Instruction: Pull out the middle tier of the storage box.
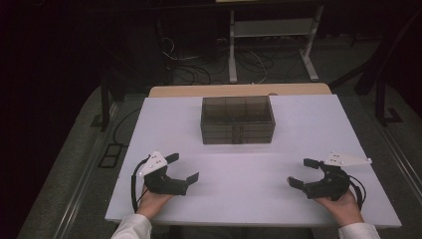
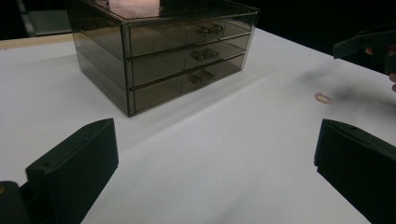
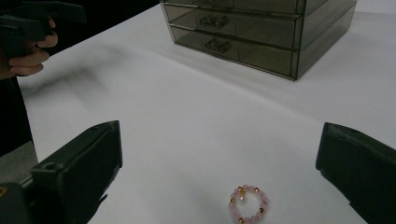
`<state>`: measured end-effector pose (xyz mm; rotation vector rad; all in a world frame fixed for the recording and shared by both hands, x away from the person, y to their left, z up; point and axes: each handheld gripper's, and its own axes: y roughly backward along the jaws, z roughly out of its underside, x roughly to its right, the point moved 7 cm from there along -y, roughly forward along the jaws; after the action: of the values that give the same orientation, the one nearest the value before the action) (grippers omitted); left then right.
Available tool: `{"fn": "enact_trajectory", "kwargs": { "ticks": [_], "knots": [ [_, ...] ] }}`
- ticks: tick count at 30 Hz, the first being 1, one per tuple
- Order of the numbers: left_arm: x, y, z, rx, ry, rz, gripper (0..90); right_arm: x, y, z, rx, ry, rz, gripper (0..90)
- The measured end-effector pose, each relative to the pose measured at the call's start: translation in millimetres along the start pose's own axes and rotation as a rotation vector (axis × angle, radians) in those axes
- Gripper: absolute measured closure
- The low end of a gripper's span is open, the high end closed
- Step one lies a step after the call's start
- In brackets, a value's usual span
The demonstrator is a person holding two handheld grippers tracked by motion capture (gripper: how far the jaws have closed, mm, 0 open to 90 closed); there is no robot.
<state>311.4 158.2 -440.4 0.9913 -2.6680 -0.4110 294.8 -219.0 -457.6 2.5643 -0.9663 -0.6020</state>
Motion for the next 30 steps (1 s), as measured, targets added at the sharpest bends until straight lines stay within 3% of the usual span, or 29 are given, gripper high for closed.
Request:
{"fn": "enact_trajectory", "kwargs": {
  "ticks": [21, 30],
  "knots": [
    [2.5, -1.5, -1.5, -0.029, 0.003, 0.015, 0.0, -0.3, 2.2, 0.5, 0.0, 0.003, 0.004, 0.1],
    [10.6, -7.0, -5.4, -0.064, -0.014, 0.039, 0.0, -0.5, 1.8, 0.7, -0.004, 0.009, 0.005, 0.1]
  ]
}}
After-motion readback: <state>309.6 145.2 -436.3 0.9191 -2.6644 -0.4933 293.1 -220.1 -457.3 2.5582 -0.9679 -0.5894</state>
